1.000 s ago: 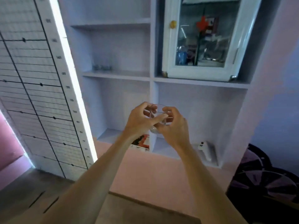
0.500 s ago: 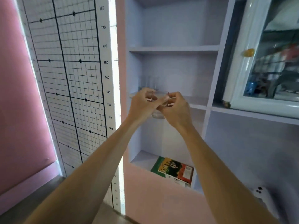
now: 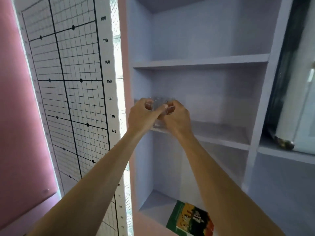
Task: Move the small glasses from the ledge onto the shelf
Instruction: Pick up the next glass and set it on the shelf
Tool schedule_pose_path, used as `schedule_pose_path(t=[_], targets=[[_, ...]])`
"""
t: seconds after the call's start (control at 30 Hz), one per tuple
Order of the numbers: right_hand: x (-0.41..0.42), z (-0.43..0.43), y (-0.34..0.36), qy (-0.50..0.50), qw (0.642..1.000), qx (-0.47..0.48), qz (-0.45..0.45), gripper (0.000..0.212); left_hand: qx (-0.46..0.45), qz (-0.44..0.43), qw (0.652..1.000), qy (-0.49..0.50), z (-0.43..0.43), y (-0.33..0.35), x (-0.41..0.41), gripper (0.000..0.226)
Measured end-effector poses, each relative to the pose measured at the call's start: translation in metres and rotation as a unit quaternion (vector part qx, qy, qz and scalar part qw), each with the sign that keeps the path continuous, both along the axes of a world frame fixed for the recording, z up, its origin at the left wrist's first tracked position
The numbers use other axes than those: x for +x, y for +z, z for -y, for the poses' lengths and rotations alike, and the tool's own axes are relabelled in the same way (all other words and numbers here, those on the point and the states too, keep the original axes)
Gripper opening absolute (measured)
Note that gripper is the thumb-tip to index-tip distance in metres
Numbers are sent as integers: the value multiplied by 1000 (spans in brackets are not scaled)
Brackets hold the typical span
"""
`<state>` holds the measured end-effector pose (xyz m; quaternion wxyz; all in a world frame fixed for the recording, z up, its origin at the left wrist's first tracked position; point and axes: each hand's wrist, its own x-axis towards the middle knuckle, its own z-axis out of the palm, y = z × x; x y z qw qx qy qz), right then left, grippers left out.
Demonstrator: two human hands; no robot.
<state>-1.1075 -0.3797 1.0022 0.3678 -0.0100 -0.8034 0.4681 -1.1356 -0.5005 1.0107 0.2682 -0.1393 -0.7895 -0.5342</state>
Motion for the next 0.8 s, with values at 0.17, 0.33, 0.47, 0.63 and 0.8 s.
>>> schedule_pose_path(t=[0.17, 0.33, 0.47, 0.63, 0.8], targets=[[-41, 12, 0, -12, 1000, -29, 2, 41, -7, -21, 999, 29, 9, 4, -27, 43], [-67, 28, -1, -53, 998, -41, 9, 32, -40, -32, 996, 69, 14, 2, -46, 42], [-77, 33, 1, -95, 995, -24, 17, 29, -60, -43, 994, 82, 11, 7, -51, 34], [-82, 36, 0, -128, 992, 2, 18, 30, -77, -27, 993, 86, 10, 6, -55, 31], [-84, 43, 0, -142, 990, 9, 17, 29, -97, -17, 990, 98, 14, 8, -59, 26]])
